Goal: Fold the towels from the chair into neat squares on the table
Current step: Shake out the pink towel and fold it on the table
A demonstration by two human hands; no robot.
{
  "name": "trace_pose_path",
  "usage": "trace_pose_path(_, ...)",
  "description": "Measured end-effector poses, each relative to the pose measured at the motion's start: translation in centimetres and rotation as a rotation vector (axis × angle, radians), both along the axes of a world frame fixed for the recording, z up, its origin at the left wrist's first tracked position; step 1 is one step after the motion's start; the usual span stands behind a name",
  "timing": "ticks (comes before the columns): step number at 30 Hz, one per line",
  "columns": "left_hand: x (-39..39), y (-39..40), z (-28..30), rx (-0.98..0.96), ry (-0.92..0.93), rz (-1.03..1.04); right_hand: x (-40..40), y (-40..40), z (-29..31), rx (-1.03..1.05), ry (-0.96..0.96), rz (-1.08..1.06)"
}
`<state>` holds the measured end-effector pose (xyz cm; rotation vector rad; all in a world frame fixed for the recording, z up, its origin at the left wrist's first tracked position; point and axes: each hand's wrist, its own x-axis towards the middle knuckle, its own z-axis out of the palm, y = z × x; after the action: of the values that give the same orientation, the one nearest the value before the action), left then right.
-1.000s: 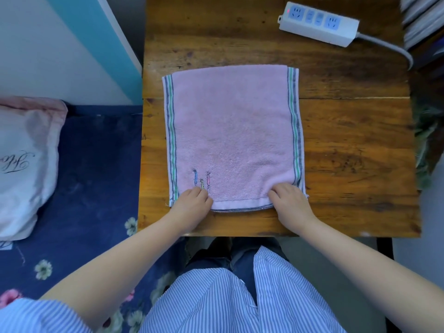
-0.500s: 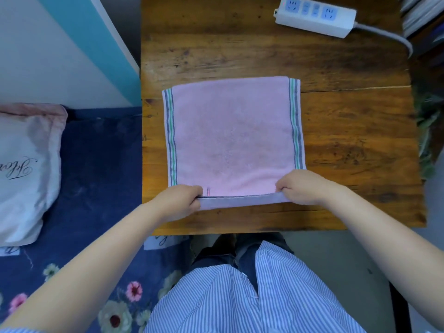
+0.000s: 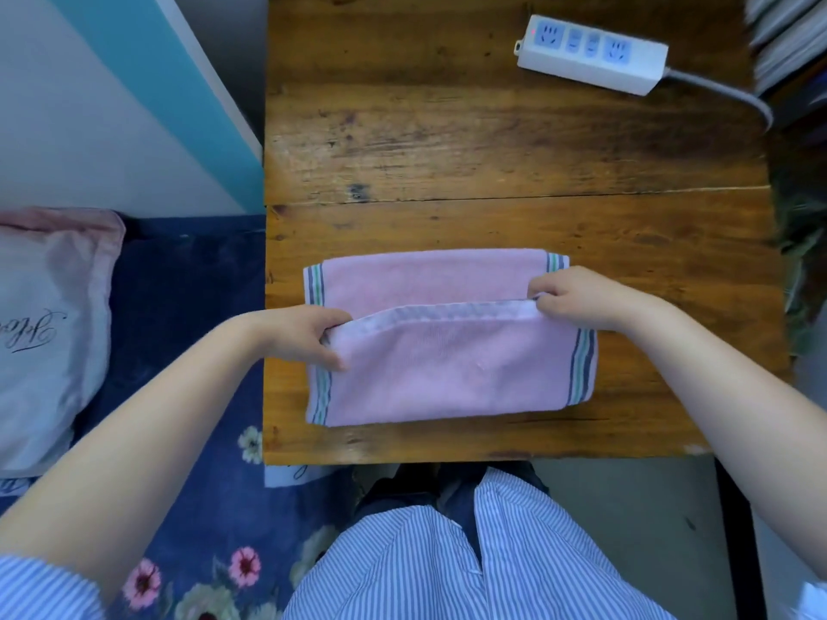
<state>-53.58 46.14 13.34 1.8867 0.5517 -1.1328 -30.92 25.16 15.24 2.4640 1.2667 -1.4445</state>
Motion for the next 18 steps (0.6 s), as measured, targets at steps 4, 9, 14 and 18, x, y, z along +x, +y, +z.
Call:
trace_pose_path(4,1.1,0.9,-0.2,0.145,-0.020,-0.006,1.2,0.7,-0.5,-0.067,-0.061,0.063)
trace_pose_path(9,1.4,3.2,-0.1,0.047,-0.056,0.332,2.2,1.3,-0.3,0.105,-0.138,0.069)
trace_pose_path(14,1.3,4.7,-1.1,0.008,-0.047,0.602,3.2,2.8,-1.0,0.263,-0.277,0.095)
trace_pose_path(18,2.0,5.0,-2.7,0.311,-0.108,0.514,4.1,3.7,-2.4,0.291,-0.300,0.100)
